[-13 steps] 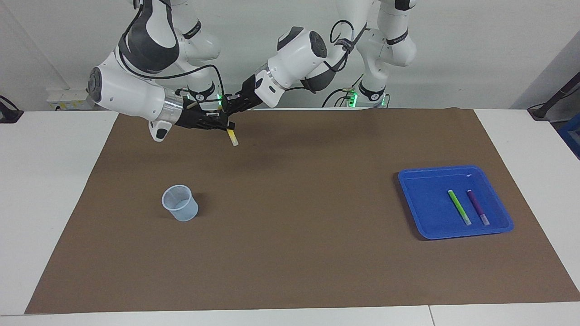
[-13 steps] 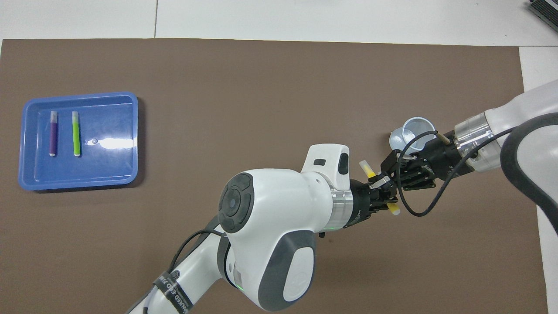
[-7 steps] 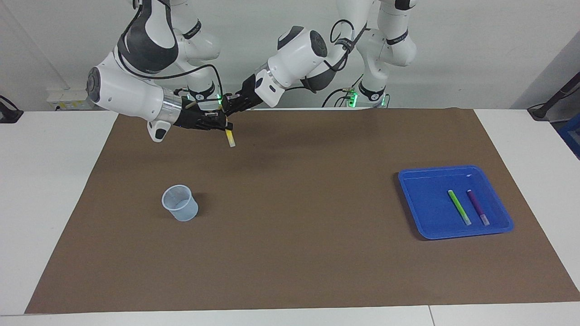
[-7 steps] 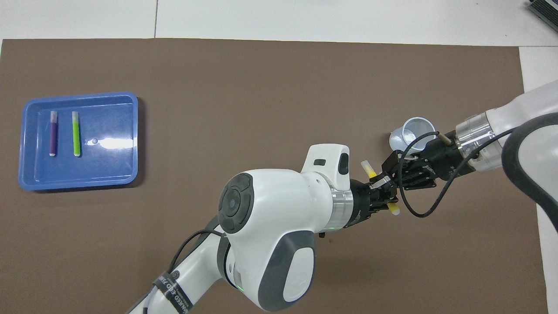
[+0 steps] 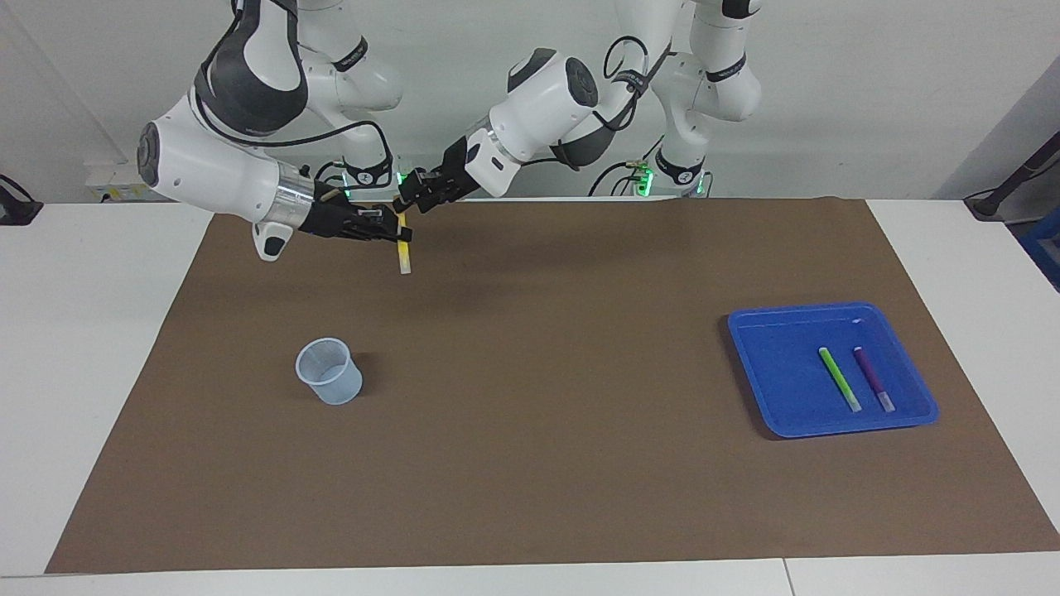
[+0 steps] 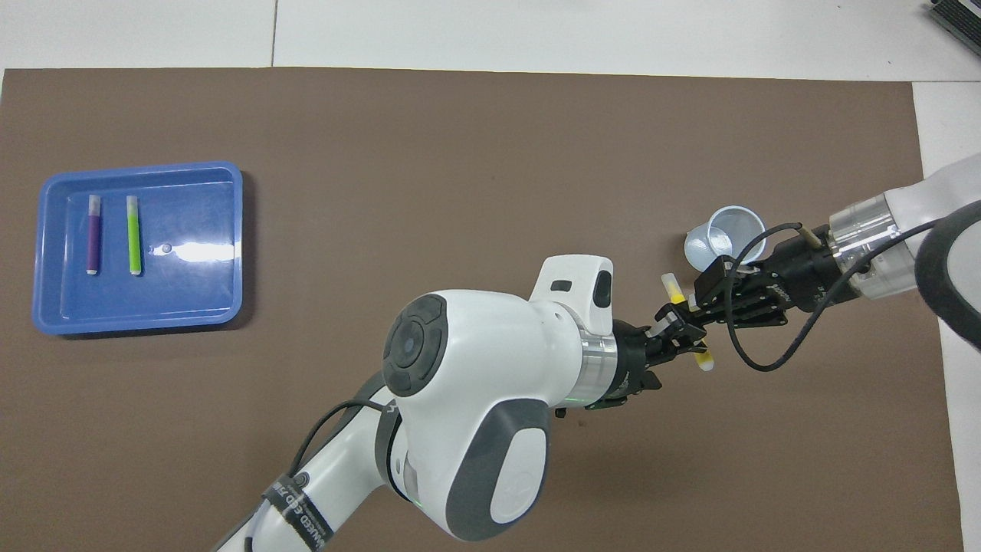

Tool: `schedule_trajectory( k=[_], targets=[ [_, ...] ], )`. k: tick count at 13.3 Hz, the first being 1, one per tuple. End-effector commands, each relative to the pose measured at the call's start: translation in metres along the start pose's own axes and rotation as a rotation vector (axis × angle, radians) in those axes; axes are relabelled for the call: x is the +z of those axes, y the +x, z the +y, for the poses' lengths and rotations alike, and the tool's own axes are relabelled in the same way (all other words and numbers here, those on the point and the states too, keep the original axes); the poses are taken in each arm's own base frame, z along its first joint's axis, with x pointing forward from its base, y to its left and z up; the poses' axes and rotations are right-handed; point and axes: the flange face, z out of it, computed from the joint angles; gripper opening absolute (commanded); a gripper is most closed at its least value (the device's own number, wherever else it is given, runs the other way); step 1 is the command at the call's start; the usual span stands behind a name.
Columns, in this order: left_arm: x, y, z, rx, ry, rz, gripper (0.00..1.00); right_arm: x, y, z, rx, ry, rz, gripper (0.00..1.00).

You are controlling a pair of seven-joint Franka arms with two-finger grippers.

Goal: Transfer and insert pens with both arms
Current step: 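Carry the pen to the cup with the right gripper while the left gripper withdraws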

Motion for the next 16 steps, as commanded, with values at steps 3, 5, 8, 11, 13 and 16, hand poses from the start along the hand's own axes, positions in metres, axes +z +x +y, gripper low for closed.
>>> schedule_trajectory(
  k=[3, 5, 8, 11, 13, 16],
  targets=[
    [-0.094, 0.033, -0.015, -0.052, 0.115, -0.062, 1.0, -0.024, 0.003, 0.026, 0.055, 0.022, 0.015, 0.0],
    [-0.132, 0.053, -0.022, -0.067, 0.14, -0.034, 1.0, -0.029, 0.015, 0.045, 0.089, 0.035, 0.013, 0.0],
    [-0.173, 0.083, -0.032, -0.064, 0.183, 0.119, 1.0, -0.046, 0.045, 0.078, 0.137, 0.038, -0.002, 0.0],
    [-0.211, 0.119, -0.047, -0.182, 0.175, 0.218, 1.0, -0.054, 0.077, 0.103, 0.169, 0.041, -0.003, 0.0],
    [-0.244, 0.15, -0.063, -0.168, 0.228, 0.334, 1.0, -0.058, 0.096, 0.116, 0.184, 0.053, -0.001, 0.0],
    [-0.284, 0.188, -0.093, -0.071, 0.393, 0.494, 1.0, -0.05, 0.119, 0.142, 0.222, 0.077, -0.022, 0.0]
  ],
)
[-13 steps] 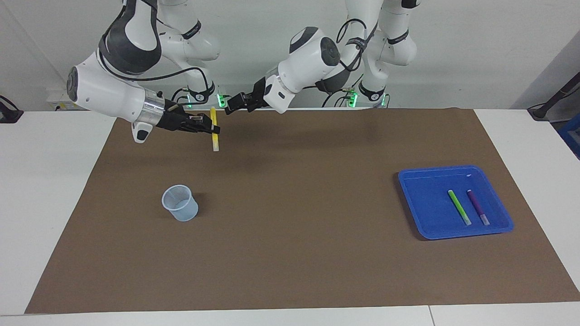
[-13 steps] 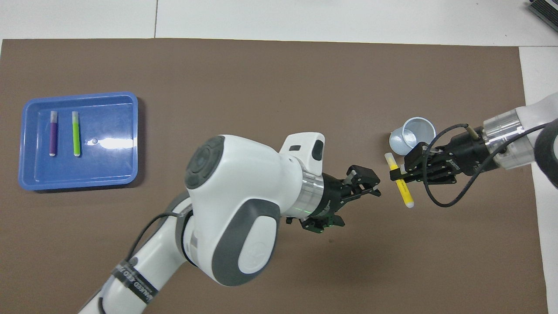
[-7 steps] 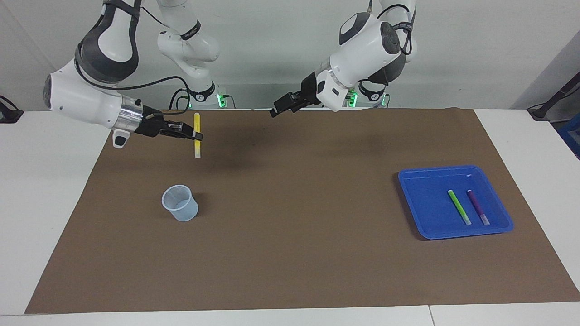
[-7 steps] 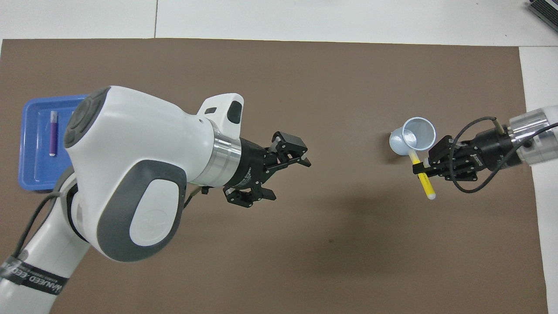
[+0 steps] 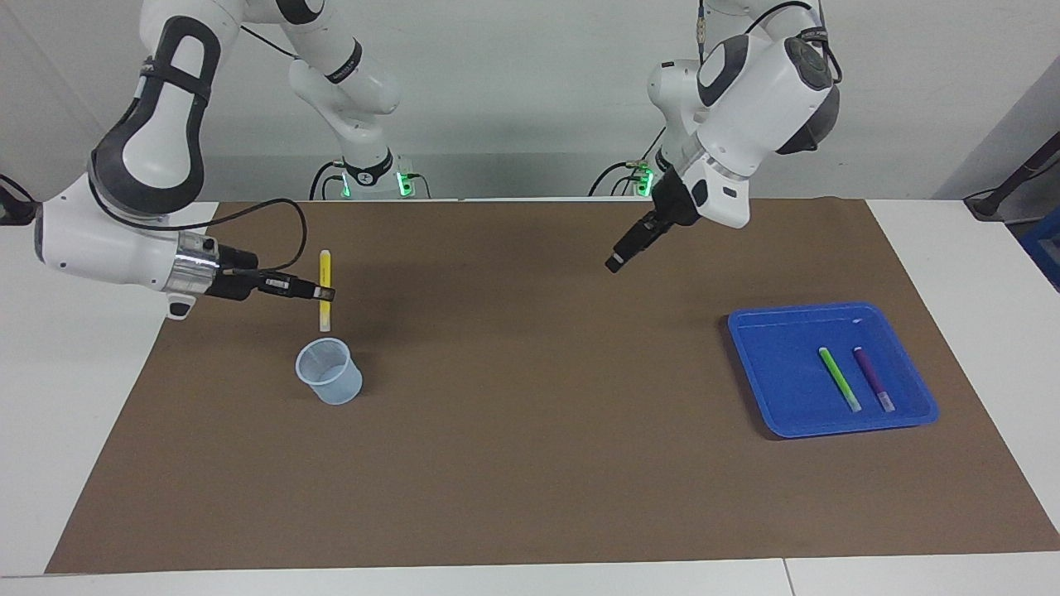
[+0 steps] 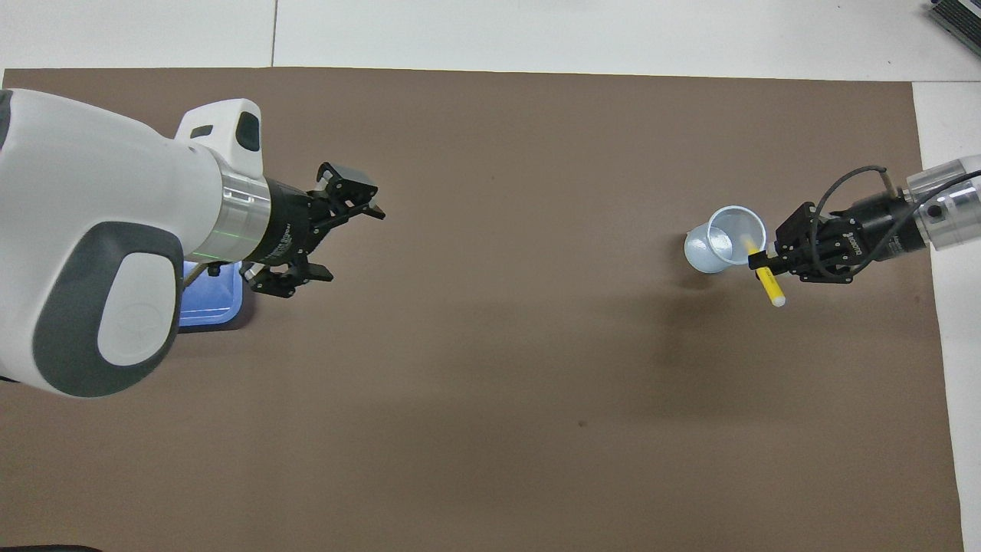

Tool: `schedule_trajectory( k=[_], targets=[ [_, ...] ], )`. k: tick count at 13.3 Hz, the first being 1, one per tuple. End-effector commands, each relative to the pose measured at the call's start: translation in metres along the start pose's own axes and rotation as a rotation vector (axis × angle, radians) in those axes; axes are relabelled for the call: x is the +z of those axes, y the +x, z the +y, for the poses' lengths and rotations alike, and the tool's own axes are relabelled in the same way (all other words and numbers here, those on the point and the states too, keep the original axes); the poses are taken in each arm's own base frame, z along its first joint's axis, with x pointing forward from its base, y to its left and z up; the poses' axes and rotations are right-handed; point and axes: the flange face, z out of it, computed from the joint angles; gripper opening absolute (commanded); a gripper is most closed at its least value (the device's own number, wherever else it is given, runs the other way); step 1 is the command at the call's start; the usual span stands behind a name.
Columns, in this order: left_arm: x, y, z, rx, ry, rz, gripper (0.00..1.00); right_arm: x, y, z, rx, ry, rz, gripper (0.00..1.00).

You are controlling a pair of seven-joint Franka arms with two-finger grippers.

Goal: Transfer and insert pens with both arms

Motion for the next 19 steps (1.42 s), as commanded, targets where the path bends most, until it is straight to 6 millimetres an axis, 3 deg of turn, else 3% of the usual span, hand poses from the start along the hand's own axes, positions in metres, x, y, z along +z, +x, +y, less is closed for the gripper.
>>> schedule_trajectory(
  k=[1, 3, 5, 9, 12, 16, 18, 19],
  targets=[
    [-0.021, 0.041, -0.038, 0.077, 0.09, 0.072, 1.0, 0.001, 0.029, 0.029, 0.046, 0.013, -0.05, 0.0],
    [-0.033, 0.07, -0.06, 0.184, 0.146, 0.094, 1.0, 0.008, 0.028, 0.03, 0.06, 0.009, -0.083, 0.0],
    [-0.032, 0.097, -0.08, 0.289, 0.221, 0.119, 1.0, 0.015, 0.037, 0.04, 0.112, 0.022, -0.123, 0.0],
    [0.01, 0.158, -0.11, 0.465, 0.385, 0.133, 1.0, 0.009, 0.058, 0.032, 0.203, 0.006, -0.141, 0.0],
    [0.031, 0.184, -0.131, 0.476, 0.381, 0.13, 1.0, 0.01, 0.068, 0.029, 0.2, 0.0, -0.139, 0.0],
    [0.065, 0.219, -0.149, 0.665, 0.504, 0.121, 1.0, 0.02, 0.075, 0.022, 0.205, 0.0, -0.124, 0.0],
    [0.066, 0.253, -0.179, 0.718, 0.495, 0.116, 1.0, 0.02, 0.076, 0.021, 0.204, 0.003, -0.111, 0.0],
    [0.067, 0.261, -0.182, 0.746, 0.486, 0.124, 1.0, 0.02, 0.076, 0.021, 0.204, 0.003, -0.111, 0.0]
  ],
)
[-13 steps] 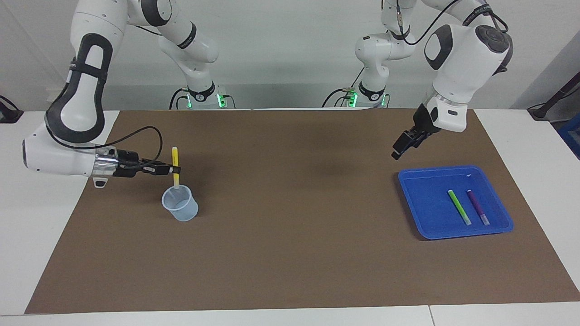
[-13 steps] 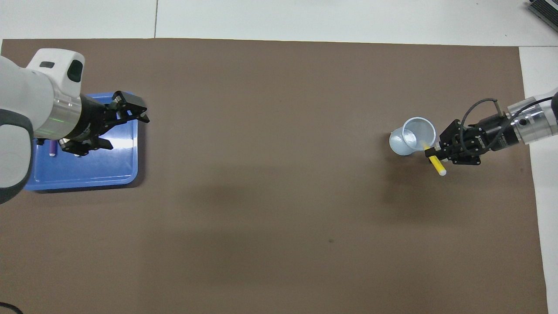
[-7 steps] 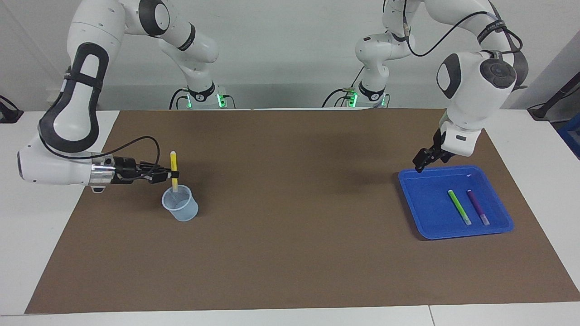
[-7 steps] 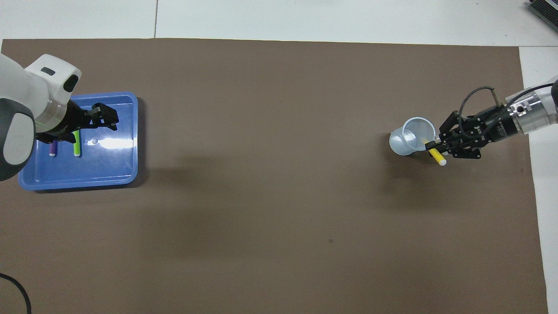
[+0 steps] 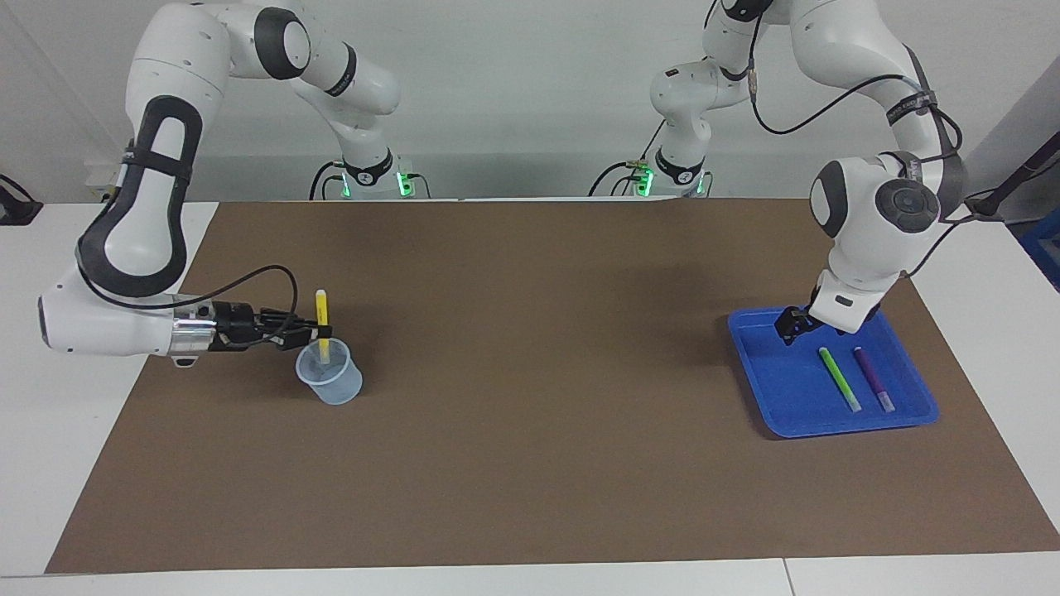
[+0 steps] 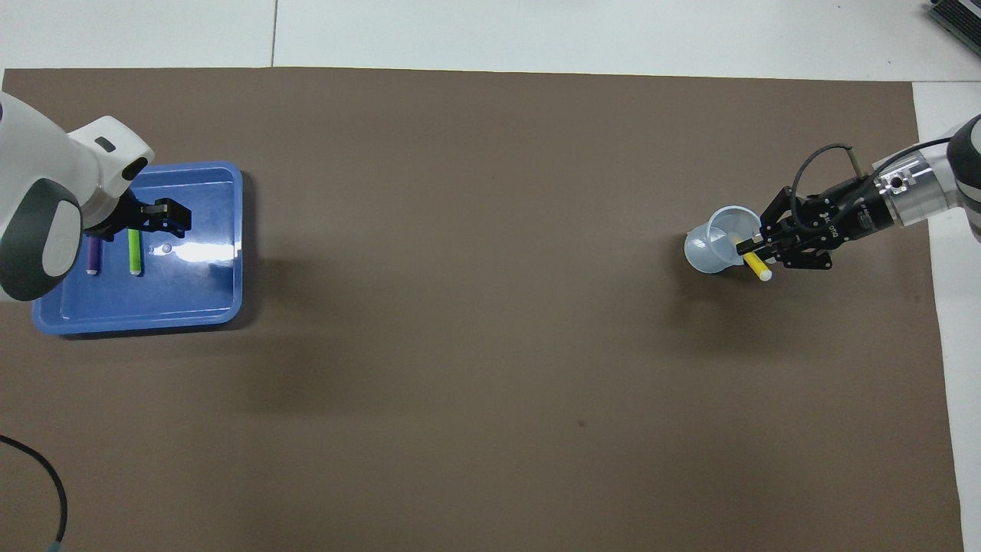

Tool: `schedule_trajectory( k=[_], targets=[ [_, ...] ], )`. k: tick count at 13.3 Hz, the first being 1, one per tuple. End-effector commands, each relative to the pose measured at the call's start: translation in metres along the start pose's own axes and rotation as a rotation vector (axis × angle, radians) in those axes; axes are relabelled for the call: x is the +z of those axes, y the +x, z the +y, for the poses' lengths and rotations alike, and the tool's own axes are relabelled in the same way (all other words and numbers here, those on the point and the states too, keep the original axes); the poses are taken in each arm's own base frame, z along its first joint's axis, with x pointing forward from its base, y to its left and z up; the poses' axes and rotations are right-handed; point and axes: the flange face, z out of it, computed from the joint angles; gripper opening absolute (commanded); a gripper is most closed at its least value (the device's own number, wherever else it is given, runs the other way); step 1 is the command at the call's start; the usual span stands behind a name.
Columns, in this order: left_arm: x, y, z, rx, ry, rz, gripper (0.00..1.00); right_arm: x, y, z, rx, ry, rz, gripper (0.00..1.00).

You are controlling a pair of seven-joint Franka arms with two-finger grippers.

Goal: Transfer and insert pens with both arms

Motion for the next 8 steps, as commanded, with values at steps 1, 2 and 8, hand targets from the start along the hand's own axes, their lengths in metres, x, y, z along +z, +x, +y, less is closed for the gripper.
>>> schedule_trajectory(
  k=[1, 2, 8],
  targets=[
    [0.022, 0.01, -0.04, 0.042, 0.002, 0.028, 1.0, -0.004, 0.004, -0.005, 0.014, -0.002, 0.013, 0.0],
    [0.03, 0.01, -0.044, 0.049, -0.002, 0.022, 1.0, -0.005, 0.004, -0.004, 0.015, -0.001, 0.015, 0.0],
    [0.059, 0.003, -0.064, 0.029, -0.021, 0.034, 1.0, -0.013, 0.008, -0.001, 0.008, 0.029, 0.053, 0.18]
  ],
)
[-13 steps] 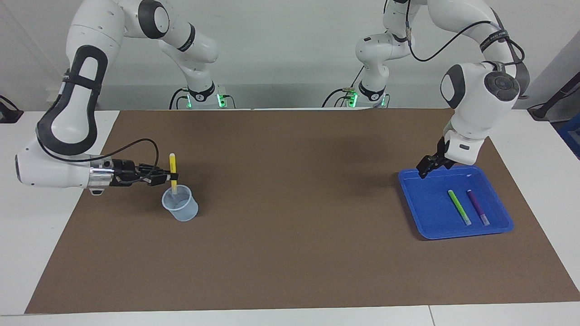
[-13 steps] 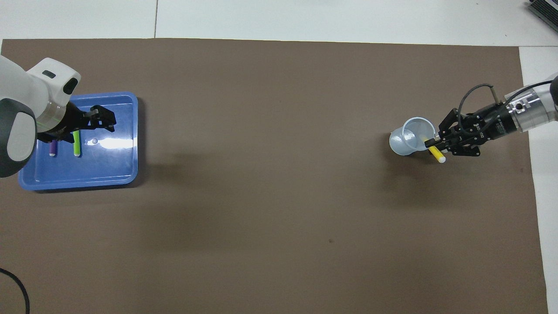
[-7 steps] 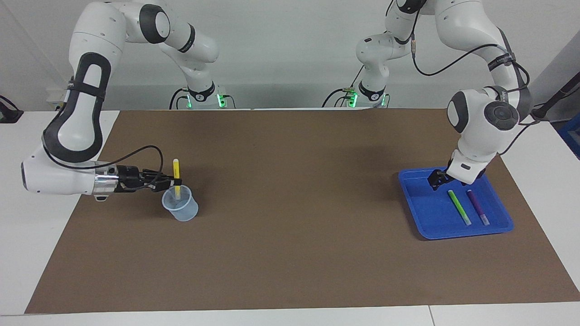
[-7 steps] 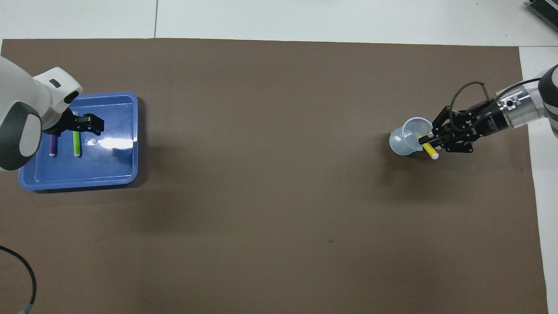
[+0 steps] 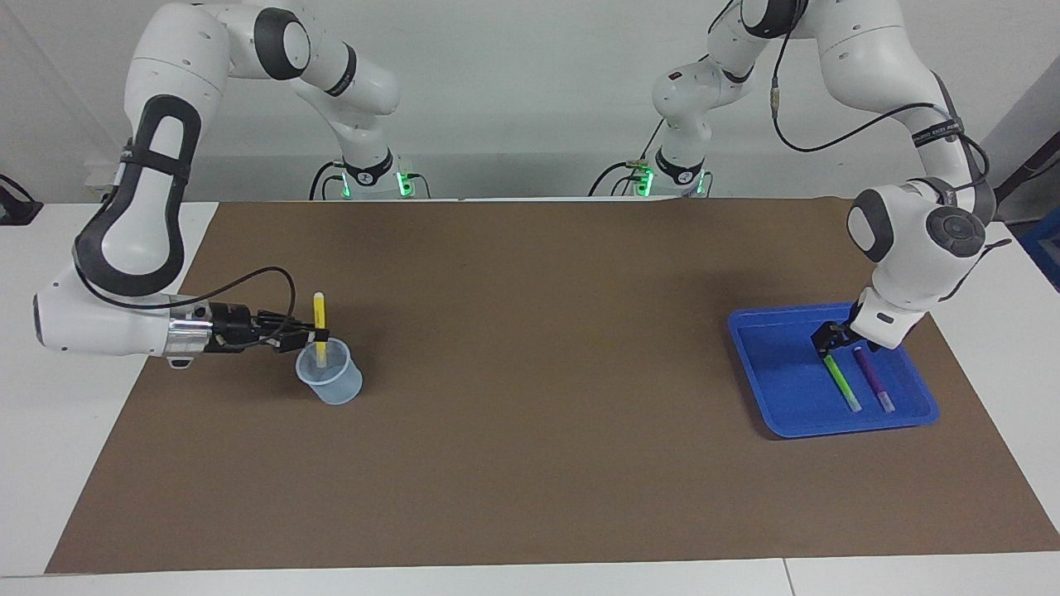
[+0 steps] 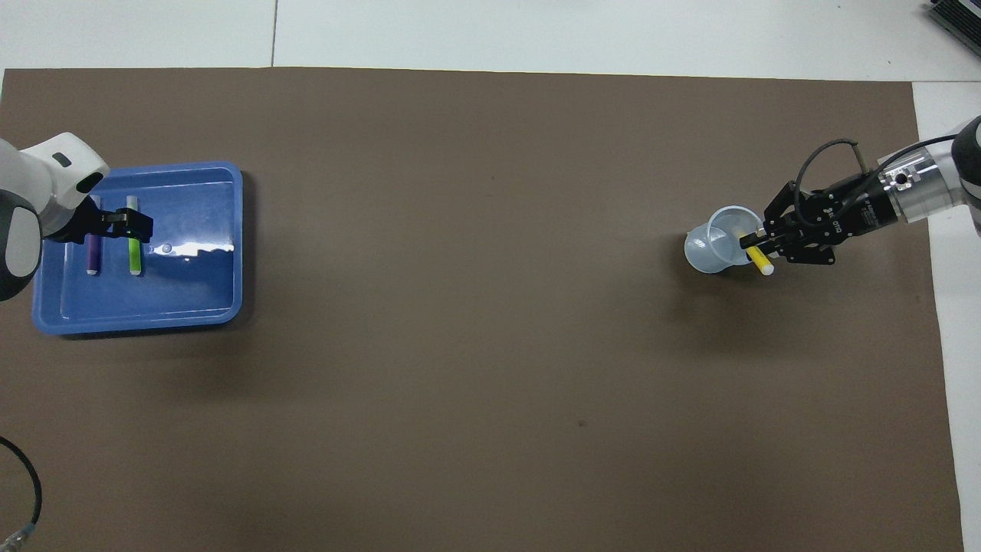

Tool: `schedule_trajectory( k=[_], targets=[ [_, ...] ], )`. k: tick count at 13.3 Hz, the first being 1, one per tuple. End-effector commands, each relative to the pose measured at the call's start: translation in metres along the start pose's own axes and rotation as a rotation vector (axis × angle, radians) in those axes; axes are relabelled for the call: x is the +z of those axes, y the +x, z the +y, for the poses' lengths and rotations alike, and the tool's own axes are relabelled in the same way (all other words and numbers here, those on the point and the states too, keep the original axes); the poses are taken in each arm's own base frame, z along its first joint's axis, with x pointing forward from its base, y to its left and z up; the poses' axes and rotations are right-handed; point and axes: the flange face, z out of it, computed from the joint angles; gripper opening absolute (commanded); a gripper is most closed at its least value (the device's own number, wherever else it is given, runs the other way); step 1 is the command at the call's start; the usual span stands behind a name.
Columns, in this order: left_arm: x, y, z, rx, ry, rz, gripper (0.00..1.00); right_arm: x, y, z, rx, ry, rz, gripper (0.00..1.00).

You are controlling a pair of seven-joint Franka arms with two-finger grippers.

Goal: Transfer and insert pens with both arms

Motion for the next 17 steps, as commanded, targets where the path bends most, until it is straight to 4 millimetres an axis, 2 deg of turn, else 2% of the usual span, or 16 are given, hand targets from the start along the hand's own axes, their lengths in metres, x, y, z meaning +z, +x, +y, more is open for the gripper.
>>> schedule_trajectory(
  k=[1, 2, 5, 7, 9, 11, 14, 17],
  targets=[
    [0.017, -0.001, -0.009, 0.003, -0.001, 0.028, 1.0, -0.006, 0.004, -0.002, 0.005, 0.018, 0.014, 0.26],
    [0.023, 0.003, -0.009, 0.001, -0.006, 0.051, 1.0, -0.006, 0.004, -0.002, 0.005, 0.018, 0.014, 0.37],
    [0.037, 0.011, -0.01, 0.003, -0.009, 0.077, 1.0, -0.005, 0.004, -0.002, 0.005, 0.019, 0.011, 0.49],
    [0.045, 0.018, -0.008, 0.003, -0.017, 0.097, 0.97, -0.006, 0.002, -0.004, 0.003, 0.018, 0.013, 0.53],
    [0.051, 0.022, -0.009, 0.002, -0.021, 0.11, 0.94, -0.007, -0.008, -0.014, -0.01, 0.005, 0.026, 0.56],
    [0.049, 0.025, -0.012, 0.0, -0.019, 0.119, 0.9, -0.015, -0.031, -0.033, -0.056, -0.029, 0.065, 0.57],
    [0.054, 0.023, -0.013, -0.002, -0.023, 0.124, 0.82, -0.022, -0.081, -0.067, -0.137, -0.138, 0.138, 0.6],
    [0.067, 0.013, -0.02, -0.013, -0.028, 0.123, 0.78, -0.032, -0.123, -0.083, -0.213, -0.213, 0.191, 0.62]
  ],
)
